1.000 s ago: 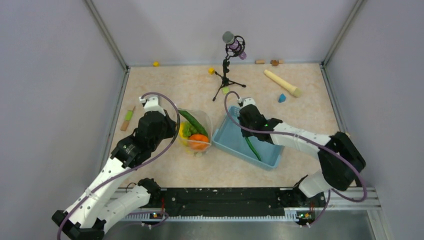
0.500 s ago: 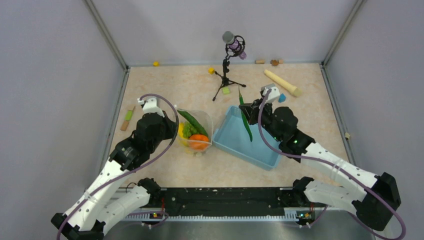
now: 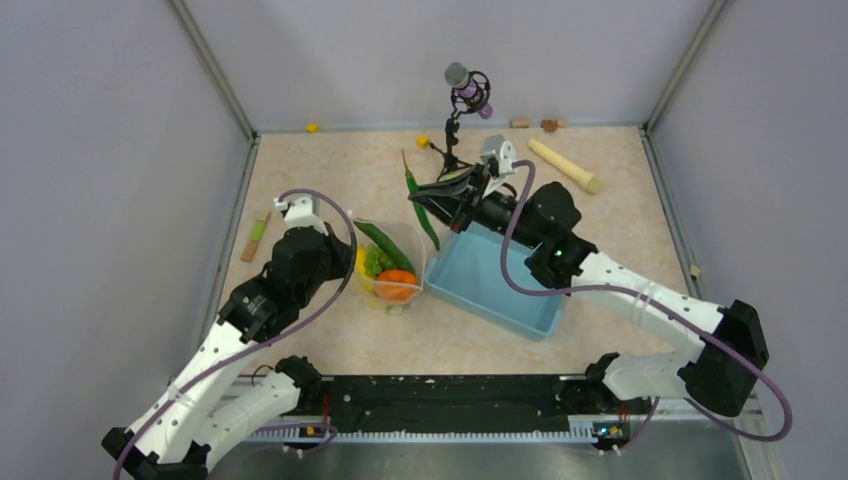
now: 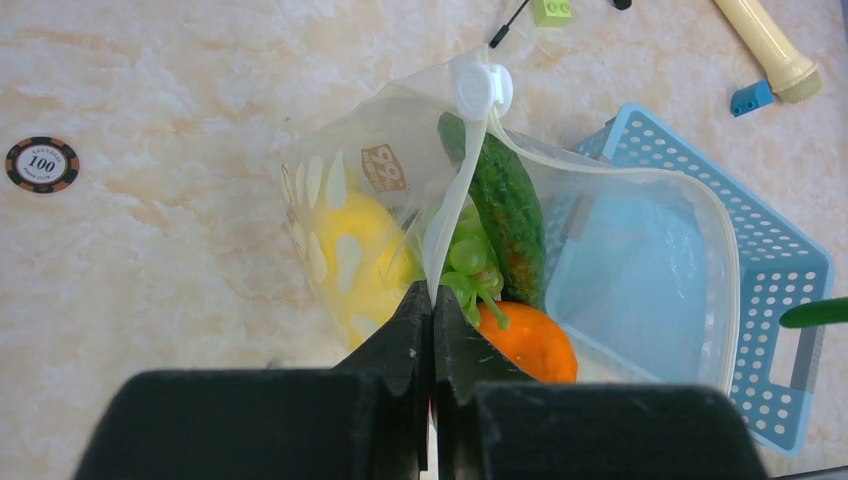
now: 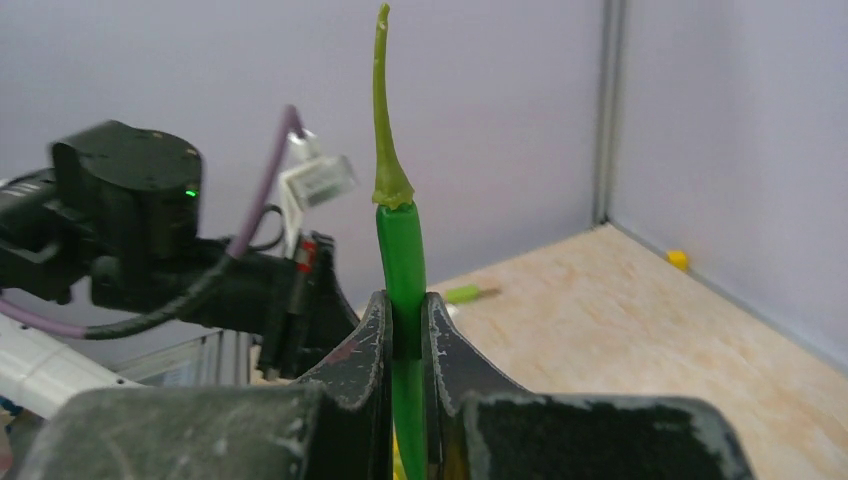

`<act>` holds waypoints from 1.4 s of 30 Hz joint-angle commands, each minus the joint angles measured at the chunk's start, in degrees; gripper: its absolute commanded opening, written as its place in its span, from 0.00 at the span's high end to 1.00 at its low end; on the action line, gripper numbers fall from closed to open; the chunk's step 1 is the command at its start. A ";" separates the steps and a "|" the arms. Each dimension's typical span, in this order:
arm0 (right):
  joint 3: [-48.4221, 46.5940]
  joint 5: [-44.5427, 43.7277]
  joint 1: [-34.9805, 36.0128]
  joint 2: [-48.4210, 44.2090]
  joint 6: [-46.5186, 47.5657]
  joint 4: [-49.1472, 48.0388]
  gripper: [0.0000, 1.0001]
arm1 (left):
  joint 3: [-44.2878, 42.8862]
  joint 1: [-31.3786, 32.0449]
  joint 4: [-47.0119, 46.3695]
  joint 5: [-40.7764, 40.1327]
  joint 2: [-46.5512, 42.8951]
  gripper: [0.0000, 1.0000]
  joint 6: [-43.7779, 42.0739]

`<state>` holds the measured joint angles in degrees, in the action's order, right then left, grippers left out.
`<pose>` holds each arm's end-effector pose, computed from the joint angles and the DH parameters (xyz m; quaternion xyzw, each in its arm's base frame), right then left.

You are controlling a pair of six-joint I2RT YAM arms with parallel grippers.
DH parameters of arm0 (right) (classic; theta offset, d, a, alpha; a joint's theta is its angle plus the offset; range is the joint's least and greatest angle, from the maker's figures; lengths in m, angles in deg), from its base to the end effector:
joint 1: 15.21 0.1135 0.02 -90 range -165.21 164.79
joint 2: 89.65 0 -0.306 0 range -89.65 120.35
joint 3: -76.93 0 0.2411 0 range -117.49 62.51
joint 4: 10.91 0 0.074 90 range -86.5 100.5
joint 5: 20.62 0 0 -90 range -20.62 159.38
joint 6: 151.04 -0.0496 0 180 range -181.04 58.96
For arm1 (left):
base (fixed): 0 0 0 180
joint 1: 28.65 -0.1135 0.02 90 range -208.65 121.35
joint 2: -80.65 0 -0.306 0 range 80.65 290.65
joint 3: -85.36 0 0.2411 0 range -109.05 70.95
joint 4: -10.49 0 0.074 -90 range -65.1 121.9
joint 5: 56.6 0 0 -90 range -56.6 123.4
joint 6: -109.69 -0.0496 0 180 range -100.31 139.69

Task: Place the food in the zip-top bag and seal the zipper

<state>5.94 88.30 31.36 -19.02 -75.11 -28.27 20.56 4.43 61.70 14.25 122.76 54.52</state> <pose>0.1772 0.2106 0.4405 -0.2902 0.5214 0.4858 0.6387 0.1108 -0.0527 0.3540 -0.0980 0.8461 -0.1629 0.4979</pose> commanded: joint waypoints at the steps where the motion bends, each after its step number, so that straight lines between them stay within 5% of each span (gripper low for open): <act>1: -4.70 5.45 4.12 3.10 2.09 -10.00 1.00 | -0.15 -0.23 -3.09 -1.03 -1.00 1.00 0.92; 14: -1.40 11.02 6.39 15.42 -3.83 -23.29 1.00 | 0.00 -0.30 -2.95 -1.87 -0.92 1.00 1.72; 32: 4.32 -5.68 10.08 14.43 10.09 -6.30 1.00 | 0.55 -0.30 -3.14 -3.66 -1.88 1.00 1.96; 42: 4.82 -13.17 10.54 14.48 -0.22 -5.88 1.00 | 0.85 -0.29 -3.72 -3.37 -1.81 1.00 1.91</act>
<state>10.44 80.58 40.87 -2.89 -70.28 -32.31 21.35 4.43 61.33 11.67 121.66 55.83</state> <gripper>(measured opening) 0.043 0.015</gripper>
